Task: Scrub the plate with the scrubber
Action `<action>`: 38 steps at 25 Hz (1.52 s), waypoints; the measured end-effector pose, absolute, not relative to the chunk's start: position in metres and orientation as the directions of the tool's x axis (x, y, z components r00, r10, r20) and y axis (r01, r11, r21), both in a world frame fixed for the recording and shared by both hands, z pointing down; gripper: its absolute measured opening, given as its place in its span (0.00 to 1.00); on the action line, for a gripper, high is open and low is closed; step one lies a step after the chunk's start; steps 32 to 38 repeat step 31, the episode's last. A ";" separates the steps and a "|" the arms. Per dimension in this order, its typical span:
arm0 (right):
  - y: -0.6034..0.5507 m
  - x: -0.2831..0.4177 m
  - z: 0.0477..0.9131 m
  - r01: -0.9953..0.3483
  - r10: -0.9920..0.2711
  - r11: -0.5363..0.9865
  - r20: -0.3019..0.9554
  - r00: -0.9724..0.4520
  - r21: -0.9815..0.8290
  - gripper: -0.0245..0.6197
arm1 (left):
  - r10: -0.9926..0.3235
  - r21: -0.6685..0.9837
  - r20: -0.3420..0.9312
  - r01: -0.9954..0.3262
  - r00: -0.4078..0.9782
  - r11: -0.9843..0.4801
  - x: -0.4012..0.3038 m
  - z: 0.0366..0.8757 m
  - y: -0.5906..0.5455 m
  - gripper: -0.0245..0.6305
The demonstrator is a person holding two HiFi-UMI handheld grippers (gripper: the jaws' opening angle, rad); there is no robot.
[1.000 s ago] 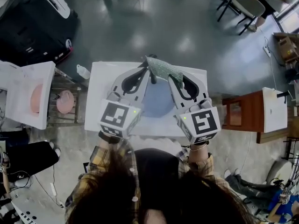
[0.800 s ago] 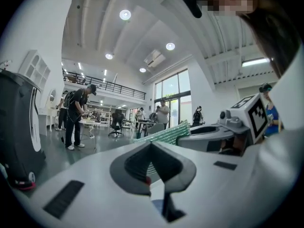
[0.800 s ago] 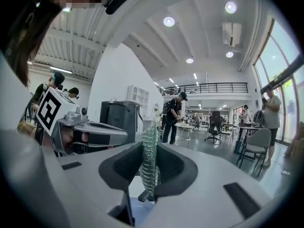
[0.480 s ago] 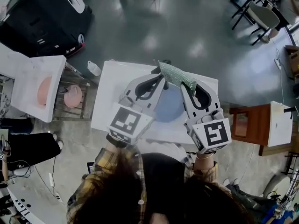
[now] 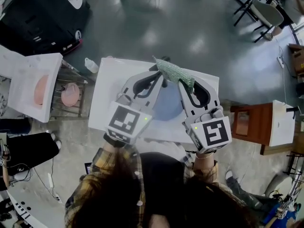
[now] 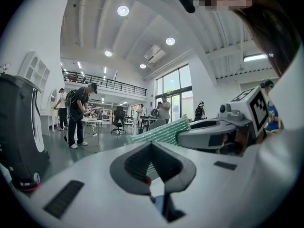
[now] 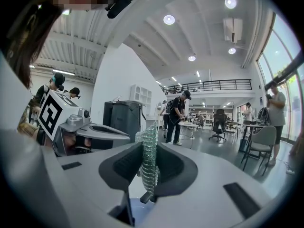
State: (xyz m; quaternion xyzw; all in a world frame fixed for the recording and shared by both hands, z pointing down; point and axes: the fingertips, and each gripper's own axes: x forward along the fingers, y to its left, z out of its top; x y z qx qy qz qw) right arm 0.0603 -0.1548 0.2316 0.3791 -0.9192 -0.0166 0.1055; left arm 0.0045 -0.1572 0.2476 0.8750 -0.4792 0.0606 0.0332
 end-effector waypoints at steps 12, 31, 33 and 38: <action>-0.159 0.059 0.236 -0.694 -0.698 0.714 0.188 -0.691 0.096 0.19 | -0.832 0.002 0.133 -0.840 0.538 -0.543 0.004 0.248 -0.162 0.06; -0.153 0.073 0.235 -0.689 -0.691 0.720 0.183 -0.699 0.088 0.19 | -0.842 0.002 0.134 -0.850 0.522 -0.527 0.019 0.241 -0.153 0.06; -0.153 0.073 0.235 -0.689 -0.691 0.720 0.183 -0.699 0.088 0.19 | -0.842 0.002 0.134 -0.850 0.522 -0.527 0.019 0.241 -0.153 0.06; -0.153 0.073 0.235 -0.689 -0.691 0.720 0.183 -0.699 0.088 0.19 | -0.842 0.002 0.134 -0.850 0.522 -0.527 0.019 0.241 -0.153 0.06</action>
